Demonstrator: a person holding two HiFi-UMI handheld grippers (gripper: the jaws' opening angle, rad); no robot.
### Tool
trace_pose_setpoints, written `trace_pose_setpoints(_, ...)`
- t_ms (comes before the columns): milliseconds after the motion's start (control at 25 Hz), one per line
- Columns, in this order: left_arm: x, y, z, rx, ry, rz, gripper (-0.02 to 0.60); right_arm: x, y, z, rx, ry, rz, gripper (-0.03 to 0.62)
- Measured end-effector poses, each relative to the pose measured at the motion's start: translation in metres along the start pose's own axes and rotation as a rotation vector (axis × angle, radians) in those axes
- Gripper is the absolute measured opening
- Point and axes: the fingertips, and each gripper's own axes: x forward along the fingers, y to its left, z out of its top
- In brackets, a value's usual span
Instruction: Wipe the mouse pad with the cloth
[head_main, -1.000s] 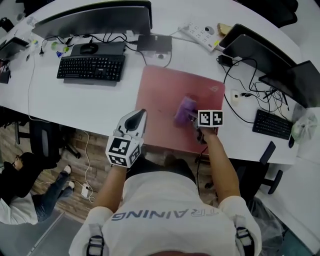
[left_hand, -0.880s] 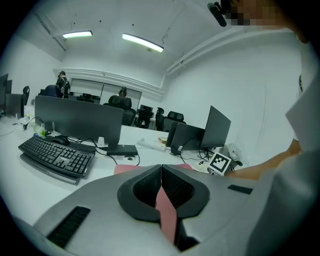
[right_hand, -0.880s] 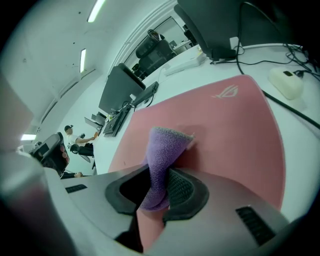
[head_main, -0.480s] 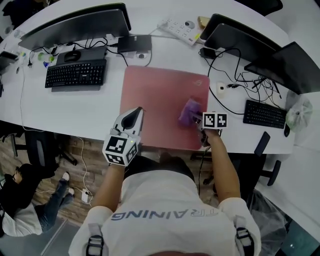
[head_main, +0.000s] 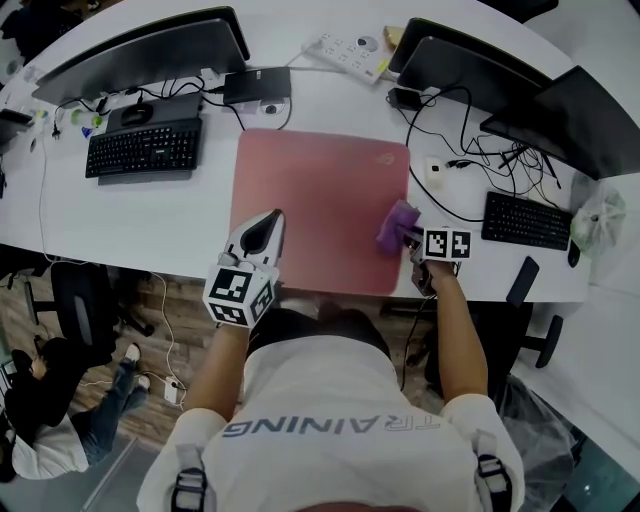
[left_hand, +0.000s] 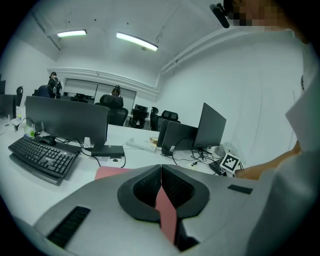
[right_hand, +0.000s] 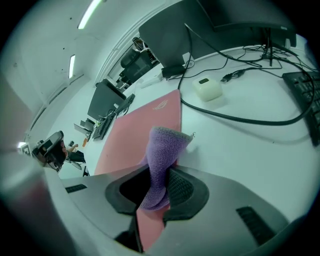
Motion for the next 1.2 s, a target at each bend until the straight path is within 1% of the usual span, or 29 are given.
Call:
trace_pose_setpoints(240,-0.014,0.008,0.001,-0.007,-0.012,0.072,0.031,-0.024,-0.023,-0.006,0.011,-0.019,-0.048,0.1)
trace_pose_setpoints(320,-0.024,0.014,0.002,-0.014,-0.024,0.102,0.031,-0.033,-0.015,-0.003,-0.013,-0.051,-0.052,0.1)
trace_pose_setpoints(360,-0.031,0.018,0.002,-0.016,-0.03,0.117,0.031,-0.036,-0.005,-0.001,-0.029,-0.069,-0.041,0.1)
trace_pose_setpoints(440,-0.047,0.028,0.001,-0.022,-0.04,0.146,0.031,-0.037,0.025,0.002,-0.065,-0.099,0.006,0.1)
trace_pose_setpoints(520,-0.065,0.037,0.0,-0.032,-0.052,0.171,0.031,-0.033,0.064,0.004,-0.106,-0.112,0.064,0.1)
trace_pose_setpoints(760,-0.127,0.074,-0.007,-0.055,-0.089,0.223,0.031,0.002,0.21,-0.005,-0.229,-0.091,0.267,0.1)
trace_pose_setpoints(880,-0.16,0.094,-0.016,-0.07,-0.103,0.245,0.031,0.03,0.275,-0.02,-0.257,-0.062,0.353,0.1)
trace_pose_setpoints(1040,-0.197,0.117,-0.028,-0.084,-0.103,0.256,0.031,0.071,0.342,-0.045,-0.281,-0.002,0.413,0.1)
trace_pose_setpoints(1200,-0.225,0.132,-0.039,-0.097,-0.102,0.259,0.031,0.12,0.383,-0.073,-0.31,0.083,0.414,0.1)
